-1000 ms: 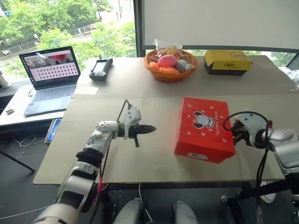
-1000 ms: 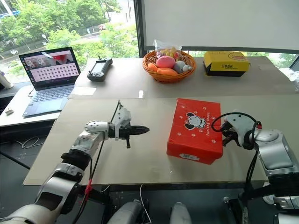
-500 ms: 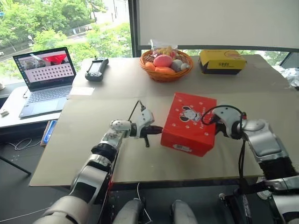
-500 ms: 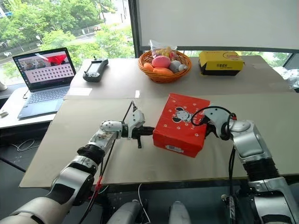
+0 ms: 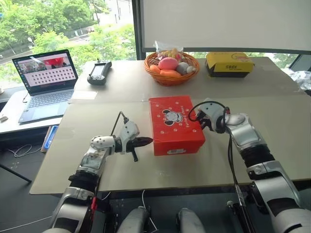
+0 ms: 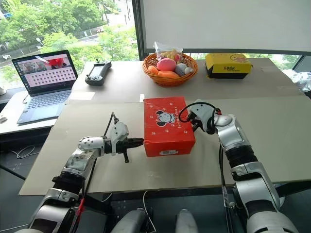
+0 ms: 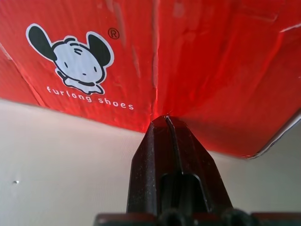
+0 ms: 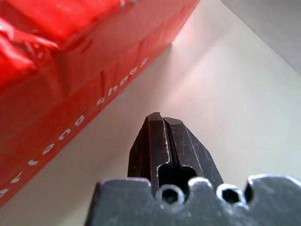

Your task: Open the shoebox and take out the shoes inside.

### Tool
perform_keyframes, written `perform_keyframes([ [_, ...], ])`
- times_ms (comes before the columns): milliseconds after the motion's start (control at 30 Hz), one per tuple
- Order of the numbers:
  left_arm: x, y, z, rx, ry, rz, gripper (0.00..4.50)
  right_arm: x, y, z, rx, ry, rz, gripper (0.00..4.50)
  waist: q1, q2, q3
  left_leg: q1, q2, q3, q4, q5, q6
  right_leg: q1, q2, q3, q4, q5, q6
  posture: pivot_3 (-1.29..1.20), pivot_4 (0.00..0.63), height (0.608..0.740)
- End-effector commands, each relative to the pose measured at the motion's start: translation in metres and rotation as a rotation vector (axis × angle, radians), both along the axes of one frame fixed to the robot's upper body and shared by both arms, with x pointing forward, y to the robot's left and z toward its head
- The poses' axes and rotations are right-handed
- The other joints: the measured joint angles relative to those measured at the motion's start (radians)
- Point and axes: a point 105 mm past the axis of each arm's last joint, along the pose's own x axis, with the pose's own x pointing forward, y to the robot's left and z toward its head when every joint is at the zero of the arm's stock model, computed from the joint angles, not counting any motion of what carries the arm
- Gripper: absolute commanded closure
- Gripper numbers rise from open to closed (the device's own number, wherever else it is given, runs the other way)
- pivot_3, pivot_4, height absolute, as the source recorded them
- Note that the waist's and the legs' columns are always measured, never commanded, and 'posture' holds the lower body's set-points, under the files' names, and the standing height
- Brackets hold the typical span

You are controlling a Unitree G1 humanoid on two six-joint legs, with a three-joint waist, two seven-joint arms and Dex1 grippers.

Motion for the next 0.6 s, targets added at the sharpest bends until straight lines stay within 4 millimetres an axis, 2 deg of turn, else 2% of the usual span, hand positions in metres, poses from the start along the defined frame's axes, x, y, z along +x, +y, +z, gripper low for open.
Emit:
perform_keyframes([
  [33,0.004,0.009,0.003,0.017,-0.030,0.037,4.50,-0.002,-0.005,0.016,0.005,-0.046,0.023,4.48,0.001,0.000,0.000,0.000,0.000,0.000,0.000,0.000,0.000,0.000,0.000,0.000,0.000,0.000,0.000,0.00,0.150,0.740],
  [167,0.013,0.049,0.003,0.048,-0.051,0.155,4.50,-0.011,-0.031,0.012,-0.036,-0.019,0.003,4.48,0.001,0.000,0.000,0.000,0.000,0.000,-0.001,0.000,0.000,0.000,0.000,0.001,0.000,0.000,0.000,0.00,0.150,0.740],
  [267,0.014,0.062,0.004,0.057,-0.064,0.191,4.50,-0.017,-0.038,0.010,-0.047,-0.002,0.019,4.48,0.000,0.000,0.000,0.000,0.000,0.001,-0.002,0.000,0.000,-0.001,0.000,0.002,0.000,0.000,0.000,0.00,0.150,0.740],
  [367,0.007,0.075,0.020,-0.016,-0.093,0.223,4.50,-0.023,-0.042,0.011,-0.042,0.019,0.049,4.48,-0.001,0.000,0.000,0.000,0.000,0.002,-0.003,0.000,0.000,-0.002,0.000,0.004,0.000,0.000,0.000,0.00,0.150,0.740],
  [500,-0.026,0.079,0.052,-0.213,-0.079,0.201,4.50,-0.040,-0.032,0.014,0.014,0.076,0.172,4.48,-0.005,0.000,0.000,-0.001,0.000,0.002,-0.004,0.000,0.000,-0.001,0.000,0.006,-0.001,0.000,0.000,0.00,0.150,0.740],
  [600,-0.054,0.075,0.063,-0.324,-0.006,0.202,4.50,-0.061,-0.023,0.012,0.037,0.138,0.305,4.48,-0.005,0.000,0.000,-0.001,0.000,0.002,-0.006,0.000,0.000,-0.002,-0.001,0.006,-0.001,0.000,0.000,0.00,0.150,0.740],
])
